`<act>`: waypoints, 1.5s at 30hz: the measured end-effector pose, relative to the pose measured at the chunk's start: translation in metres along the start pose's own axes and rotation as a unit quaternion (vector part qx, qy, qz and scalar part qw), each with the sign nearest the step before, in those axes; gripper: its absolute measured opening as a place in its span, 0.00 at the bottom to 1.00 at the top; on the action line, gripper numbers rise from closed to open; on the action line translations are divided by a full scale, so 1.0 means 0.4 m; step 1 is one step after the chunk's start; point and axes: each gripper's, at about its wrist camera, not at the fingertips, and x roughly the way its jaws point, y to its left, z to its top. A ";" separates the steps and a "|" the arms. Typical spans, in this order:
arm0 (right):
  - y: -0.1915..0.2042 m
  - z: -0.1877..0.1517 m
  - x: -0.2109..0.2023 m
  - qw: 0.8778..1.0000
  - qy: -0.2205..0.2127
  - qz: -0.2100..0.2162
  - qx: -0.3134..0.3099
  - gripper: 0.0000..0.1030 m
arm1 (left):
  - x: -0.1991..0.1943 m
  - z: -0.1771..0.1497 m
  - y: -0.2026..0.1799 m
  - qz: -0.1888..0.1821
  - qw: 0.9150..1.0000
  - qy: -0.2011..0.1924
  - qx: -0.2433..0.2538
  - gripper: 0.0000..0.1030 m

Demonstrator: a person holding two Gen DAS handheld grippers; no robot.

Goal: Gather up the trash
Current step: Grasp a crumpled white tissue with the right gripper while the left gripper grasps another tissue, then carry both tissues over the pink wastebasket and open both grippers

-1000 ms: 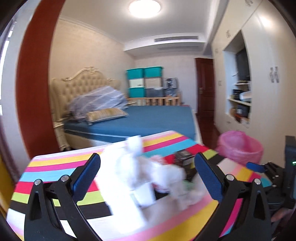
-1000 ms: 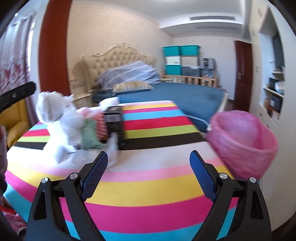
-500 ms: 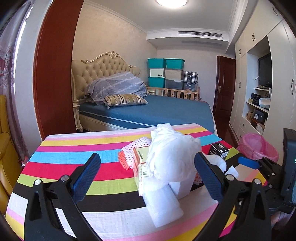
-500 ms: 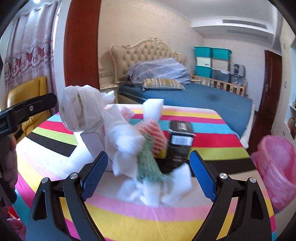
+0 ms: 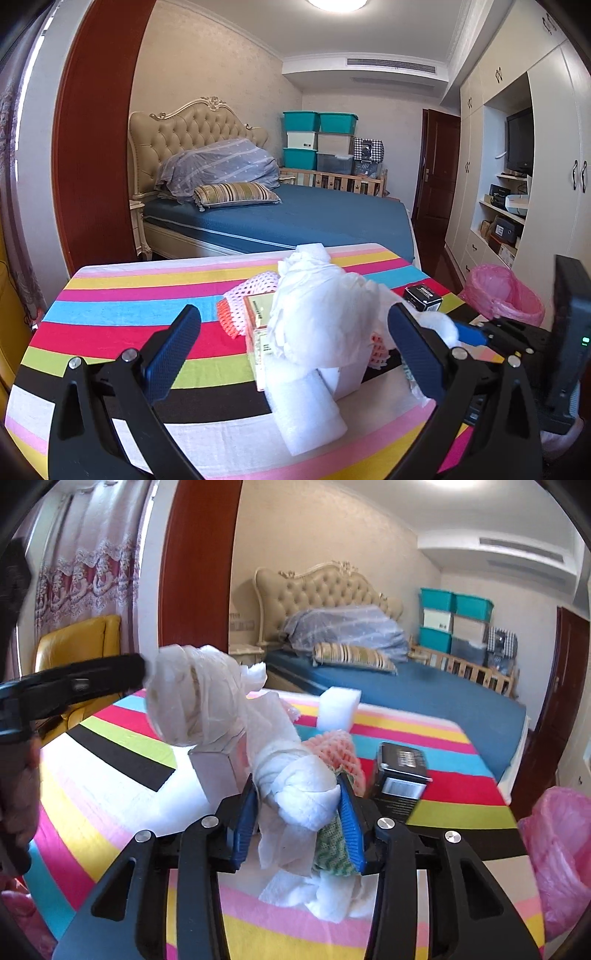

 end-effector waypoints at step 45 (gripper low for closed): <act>-0.254 -0.105 -0.273 0.983 -0.077 -0.079 0.145 0.39 | -0.026 -0.069 -0.294 -0.117 0.985 -0.049 0.120 0.38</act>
